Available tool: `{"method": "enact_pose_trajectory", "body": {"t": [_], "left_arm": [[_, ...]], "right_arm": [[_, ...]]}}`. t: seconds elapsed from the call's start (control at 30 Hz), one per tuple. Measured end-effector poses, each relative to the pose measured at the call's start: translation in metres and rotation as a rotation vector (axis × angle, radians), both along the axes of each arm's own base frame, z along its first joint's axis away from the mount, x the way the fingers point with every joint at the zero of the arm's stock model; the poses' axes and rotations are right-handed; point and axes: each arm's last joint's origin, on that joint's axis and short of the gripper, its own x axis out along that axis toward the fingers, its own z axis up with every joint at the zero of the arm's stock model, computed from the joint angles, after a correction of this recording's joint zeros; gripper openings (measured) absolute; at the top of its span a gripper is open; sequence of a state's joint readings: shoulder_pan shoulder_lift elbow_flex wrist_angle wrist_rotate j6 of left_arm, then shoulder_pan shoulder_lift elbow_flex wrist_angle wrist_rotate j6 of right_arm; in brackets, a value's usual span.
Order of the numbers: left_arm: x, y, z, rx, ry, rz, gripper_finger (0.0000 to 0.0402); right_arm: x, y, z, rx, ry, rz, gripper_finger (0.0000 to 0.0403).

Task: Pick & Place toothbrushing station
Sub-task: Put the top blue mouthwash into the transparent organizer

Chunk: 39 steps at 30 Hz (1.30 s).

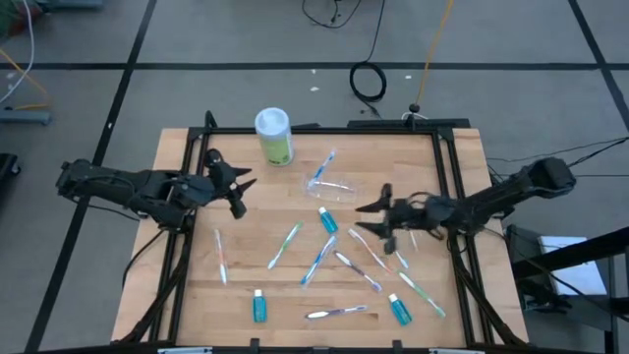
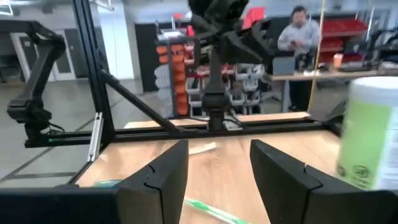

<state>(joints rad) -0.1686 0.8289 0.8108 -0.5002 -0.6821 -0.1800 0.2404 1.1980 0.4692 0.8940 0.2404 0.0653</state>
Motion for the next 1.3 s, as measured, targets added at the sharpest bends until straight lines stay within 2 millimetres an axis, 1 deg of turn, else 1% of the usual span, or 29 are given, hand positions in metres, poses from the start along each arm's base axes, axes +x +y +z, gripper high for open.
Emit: {"method": "enact_pose_trajectory", "body": {"t": [0.07,0.13,0.2,0.3,0.37,0.47,0.53,0.6,0.67,0.73,0.8,1.0,1.13,1.3], "left_arm": [[0.001,0.000,0.000,0.017,0.007,-0.006,0.0147],[0.002,0.001,0.002,0.024,-0.004,-0.004,0.0147],[0.002,0.002,0.003,0.030,-0.017,-0.001,0.0147],[0.002,0.002,0.003,0.033,-0.018,-0.001,0.0147],[0.003,0.002,0.004,0.036,-0.018,-0.005,0.0147],[0.003,0.002,0.004,0.036,-0.020,-0.006,0.0147],[0.003,0.002,0.004,0.035,-0.029,-0.005,0.0147],[0.003,0.002,0.005,0.033,-0.037,-0.005,0.0147],[0.004,0.002,0.005,0.032,-0.039,-0.006,0.0147],[0.004,0.001,0.006,0.030,-0.044,-0.007,0.0147],[0.004,0.001,0.006,0.030,-0.044,-0.007,0.0147],[0.004,0.001,0.006,0.020,-0.051,-0.002,0.0147],[0.004,0.001,0.005,0.009,-0.057,0.002,0.0147],[0.004,0.001,0.005,-0.016,-0.067,0.013,0.0147]], "right_arm": [[0.020,0.005,0.005,0.014,0.040,-0.021,0.0169],[0.039,0.009,0.003,0.014,0.113,-0.061,0.0169],[0.055,0.013,0.003,0.014,0.151,-0.064,0.0169],[0.077,0.018,0.011,0.021,0.125,-0.045,0.0169],[0.093,0.021,0.011,0.022,0.133,-0.047,0.0169],[0.123,0.022,0.007,-0.007,0.165,-0.062,0.0169],[0.145,0.021,0.011,-0.009,0.162,-0.075,0.0169],[0.161,0.020,0.008,-0.032,0.211,-0.082,0.0169],[0.171,0.018,-0.004,-0.066,0.312,-0.050,0.0169],[0.172,0.016,-0.018,-0.064,0.410,-0.033,0.0169],[0.172,0.015,-0.027,-0.051,0.473,-0.042,0.0169],[0.157,0.008,-0.054,-0.072,0.701,-0.141,0.0169],[0.149,-0.002,-0.066,-0.035,0.777,-0.259,0.0173],[0.140,-0.018,-0.079,0.058,0.837,-0.365,0.0201]]}}
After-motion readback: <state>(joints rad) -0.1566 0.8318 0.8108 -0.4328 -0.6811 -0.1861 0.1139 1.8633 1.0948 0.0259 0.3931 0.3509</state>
